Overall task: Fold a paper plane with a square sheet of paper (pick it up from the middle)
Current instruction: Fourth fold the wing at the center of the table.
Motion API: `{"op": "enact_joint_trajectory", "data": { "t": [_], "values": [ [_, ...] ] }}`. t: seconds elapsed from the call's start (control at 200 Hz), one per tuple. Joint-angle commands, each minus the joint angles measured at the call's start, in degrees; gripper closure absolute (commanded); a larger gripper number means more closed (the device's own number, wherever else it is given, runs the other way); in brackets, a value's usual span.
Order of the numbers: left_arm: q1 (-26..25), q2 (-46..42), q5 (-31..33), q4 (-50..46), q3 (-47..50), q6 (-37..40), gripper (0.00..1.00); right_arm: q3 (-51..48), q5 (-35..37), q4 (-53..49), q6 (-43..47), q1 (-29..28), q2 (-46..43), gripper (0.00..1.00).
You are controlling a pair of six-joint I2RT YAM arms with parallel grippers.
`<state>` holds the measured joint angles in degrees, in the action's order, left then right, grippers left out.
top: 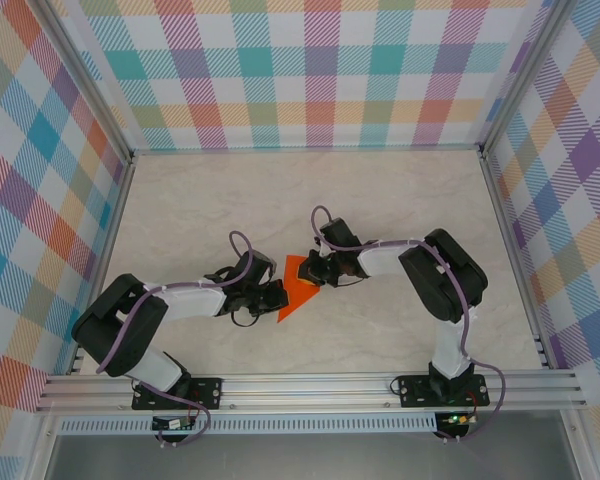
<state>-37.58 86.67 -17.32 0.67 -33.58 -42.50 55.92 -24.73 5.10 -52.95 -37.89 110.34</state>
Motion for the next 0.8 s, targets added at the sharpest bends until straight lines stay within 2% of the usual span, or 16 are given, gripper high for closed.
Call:
{"op": "enact_joint_trajectory", "data": {
  "t": [0.0,0.12,0.22,0.45,0.63,0.795],
  "values": [
    [0.3,-1.9,2.2,-15.9,-0.3,1.6,0.99,-1.2,3.5,-3.6,1.0,-0.1,1.8,0.93],
    [0.4,-7.1,3.1,-21.4,-4.7,1.9,0.94,-1.4,4.3,-4.7,1.3,-0.1,1.8,0.93],
    [0.5,-9.9,2.7,-21.7,-7.2,0.4,0.91,-1.4,4.2,-4.9,1.1,-0.1,1.9,0.93],
    [0.6,-4.6,-6.9,-3.3,-6.2,-8.6,0.90,-1.3,4.3,-5.3,0.8,-0.2,2.3,0.93],
    [0.8,2.7,-7.4,6.5,-3.2,-13.7,0.89,-1.4,4.0,-5.3,0.7,-0.1,2.6,0.93],
    [0.8,4.5,-5.0,6.9,1.8,-15.2,0.89,-1.6,4.1,-5.9,0.8,-0.1,2.6,0.93]
  ]
}}
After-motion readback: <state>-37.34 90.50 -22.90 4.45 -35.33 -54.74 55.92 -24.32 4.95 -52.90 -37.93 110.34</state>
